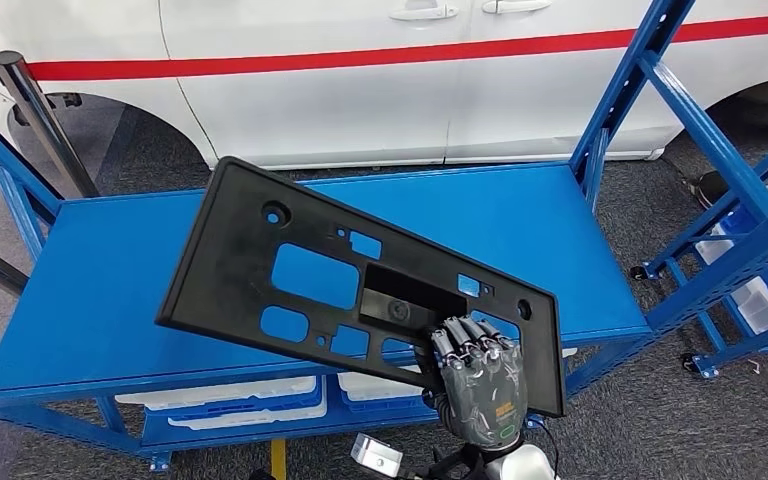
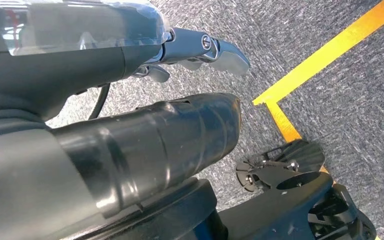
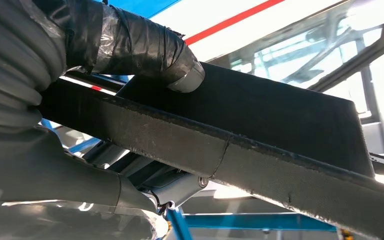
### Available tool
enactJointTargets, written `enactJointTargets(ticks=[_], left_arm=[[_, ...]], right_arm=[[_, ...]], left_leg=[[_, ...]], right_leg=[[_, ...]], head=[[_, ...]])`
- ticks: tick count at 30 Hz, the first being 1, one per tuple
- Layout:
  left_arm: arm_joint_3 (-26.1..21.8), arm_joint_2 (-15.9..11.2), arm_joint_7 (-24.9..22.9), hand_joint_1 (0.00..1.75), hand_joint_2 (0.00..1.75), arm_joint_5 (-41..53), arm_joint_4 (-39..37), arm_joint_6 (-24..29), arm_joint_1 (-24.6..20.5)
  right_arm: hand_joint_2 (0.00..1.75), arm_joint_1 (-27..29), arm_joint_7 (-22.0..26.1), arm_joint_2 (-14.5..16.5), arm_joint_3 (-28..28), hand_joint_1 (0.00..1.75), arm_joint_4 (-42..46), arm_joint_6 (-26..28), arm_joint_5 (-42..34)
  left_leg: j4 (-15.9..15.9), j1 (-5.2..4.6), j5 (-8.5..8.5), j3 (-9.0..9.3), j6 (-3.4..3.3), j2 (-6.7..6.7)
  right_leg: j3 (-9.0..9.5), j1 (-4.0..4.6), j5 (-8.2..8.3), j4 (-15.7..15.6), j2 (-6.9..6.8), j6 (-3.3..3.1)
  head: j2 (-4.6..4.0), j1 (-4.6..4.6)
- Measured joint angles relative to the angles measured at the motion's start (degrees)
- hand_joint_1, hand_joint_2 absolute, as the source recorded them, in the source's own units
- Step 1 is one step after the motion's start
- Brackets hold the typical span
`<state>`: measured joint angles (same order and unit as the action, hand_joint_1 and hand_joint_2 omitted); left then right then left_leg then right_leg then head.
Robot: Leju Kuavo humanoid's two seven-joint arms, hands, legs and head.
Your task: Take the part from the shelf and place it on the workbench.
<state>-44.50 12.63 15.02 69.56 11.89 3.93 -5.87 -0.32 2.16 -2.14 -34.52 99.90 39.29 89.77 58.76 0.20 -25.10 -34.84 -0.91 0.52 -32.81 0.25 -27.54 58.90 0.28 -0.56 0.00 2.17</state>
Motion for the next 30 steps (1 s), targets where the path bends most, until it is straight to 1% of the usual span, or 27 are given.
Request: enactJointTargets(ticks=[3, 8, 12, 17, 22, 30], left_arm=[[0.0, 0.0, 0.3, 0.00, 0.00, 0.3, 0.0, -0.4, 0.0], [0.0, 0.0, 0.4, 0.00, 0.00, 0.5, 0.0, -1.3, -0.1], [0.0, 0.0, 0.5, 0.00, 1.75, 0.8, 0.0, -1.6, -0.2], [0.0, 0.0, 0.7, 0.00, 1.75, 0.9, 0.0, -2.3, -0.2], [0.1, 0.0, 0.9, 0.00, 1.75, 1.0, 0.0, -3.3, -0.4], [0.2, 0.0, 0.8, 0.00, 1.75, 1.3, 0.0, -3.1, -0.4]], right_arm=[[1.75, -2.0, -1.3, 0.0, -2.2, 1.75, -2.4, 0.0, 0.1], [1.75, -6.2, -5.1, -0.7, -7.2, 1.75, -7.3, -0.3, 0.2], [1.75, -8.7, -6.9, -0.8, -11.1, 1.75, -10.3, -1.1, 0.2], [1.75, -10.3, -7.3, -0.8, -13.8, 1.75, -12.6, -2.2, 0.2], [1.75, -11.7, -6.5, -0.4, -16.2, 1.75, -15.4, -3.7, -0.2], [1.75, -12.7, -6.1, 0.7, -17.4, 1.75, -17.5, -3.8, -0.7]], left_leg=[[0.0, 0.00, 0.01, 0.04, 0.00, -0.01], [0.0, 0.00, 0.02, 0.07, -0.01, -0.02], [0.0, 0.00, 0.01, 0.06, -0.01, -0.01], [0.0, 0.00, 0.01, 0.06, 0.00, -0.01], [0.0, 0.00, 0.01, 0.06, 0.00, 0.00], [0.0, 0.00, 0.01, 0.06, 0.00, 0.00]], right_leg=[[0.04, 0.00, 0.01, 0.0, 0.01, 0.00], [0.07, -0.01, 0.02, 0.0, 0.00, 0.01], [0.06, -0.01, 0.01, 0.0, 0.00, 0.01], [0.05, -0.01, 0.00, 0.0, -0.01, 0.01], [0.06, 0.00, 0.01, 0.0, -0.01, 0.01], [0.06, 0.00, 0.01, 0.0, -0.02, 0.01]], head=[[0.00, 0.00], [0.00, 0.01], [0.00, 0.00], [0.00, -0.01], [0.00, 0.01], [0.00, 0.00]])
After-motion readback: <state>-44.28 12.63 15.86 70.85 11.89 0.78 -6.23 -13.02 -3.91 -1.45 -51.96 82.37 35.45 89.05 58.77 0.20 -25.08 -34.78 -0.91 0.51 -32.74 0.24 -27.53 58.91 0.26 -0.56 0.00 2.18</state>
